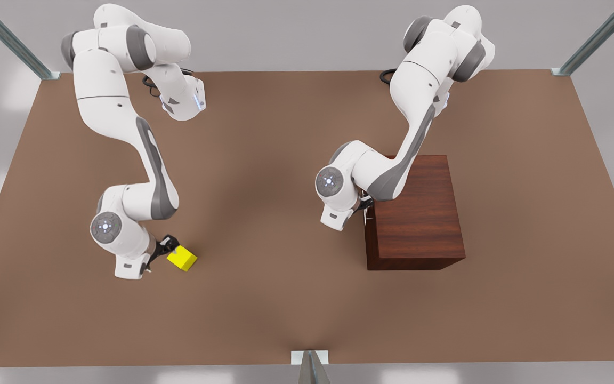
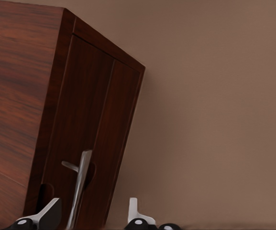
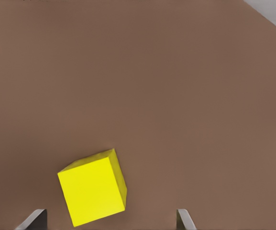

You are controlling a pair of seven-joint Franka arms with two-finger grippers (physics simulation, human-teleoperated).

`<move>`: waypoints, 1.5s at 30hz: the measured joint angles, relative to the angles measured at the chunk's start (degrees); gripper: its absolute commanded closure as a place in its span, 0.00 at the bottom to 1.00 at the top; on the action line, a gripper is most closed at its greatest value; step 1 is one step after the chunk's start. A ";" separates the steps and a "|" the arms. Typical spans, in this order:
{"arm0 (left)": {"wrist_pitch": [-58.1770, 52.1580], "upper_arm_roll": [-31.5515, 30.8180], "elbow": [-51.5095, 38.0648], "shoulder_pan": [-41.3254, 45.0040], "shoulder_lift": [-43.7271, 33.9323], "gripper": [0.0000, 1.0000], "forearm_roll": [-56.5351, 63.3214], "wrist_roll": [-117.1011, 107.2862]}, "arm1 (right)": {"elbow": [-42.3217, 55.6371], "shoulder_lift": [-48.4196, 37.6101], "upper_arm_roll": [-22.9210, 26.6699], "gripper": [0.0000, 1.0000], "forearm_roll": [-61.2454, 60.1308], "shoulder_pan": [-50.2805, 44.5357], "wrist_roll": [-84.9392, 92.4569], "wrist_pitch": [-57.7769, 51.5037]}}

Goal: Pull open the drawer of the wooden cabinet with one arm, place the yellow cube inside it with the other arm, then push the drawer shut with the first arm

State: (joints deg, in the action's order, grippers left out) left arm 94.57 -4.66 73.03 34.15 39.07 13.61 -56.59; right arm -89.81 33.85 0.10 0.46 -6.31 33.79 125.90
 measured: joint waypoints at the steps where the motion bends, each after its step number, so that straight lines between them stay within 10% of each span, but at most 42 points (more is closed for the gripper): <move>1: -0.30 0.00 0.02 -0.03 0.09 0.24 0.03 0.33 | 0.61 0.67 -0.26 0.00 -0.04 0.00 1.97 0.38; 38: 0.93 -0.43 -4.59 5.00 4.83 0.30 -0.97 6.18 | -3.09 9.38 -1.94 0.00 -0.94 0.71 28.82 4.95; 39: 1.02 -0.40 -5.06 5.13 5.03 0.31 -0.98 6.16 | -3.10 9.46 -1.94 0.01 -0.94 0.84 28.84 5.06; 41: 1.24 -0.36 -5.81 5.26 5.39 0.31 -0.95 6.12 | -3.10 9.56 -1.94 0.38 -0.98 0.87 28.89 5.17; 45: 2.03 -0.34 -6.70 5.33 6.19 0.31 -0.85 6.07 | -3.09 9.46 -1.94 0.41 -1.22 0.53 29.03 5.15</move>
State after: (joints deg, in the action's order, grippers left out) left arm 96.60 -5.00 66.33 39.49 45.27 12.76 -50.52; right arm -92.90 43.31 -1.84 -0.76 -5.78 62.82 131.05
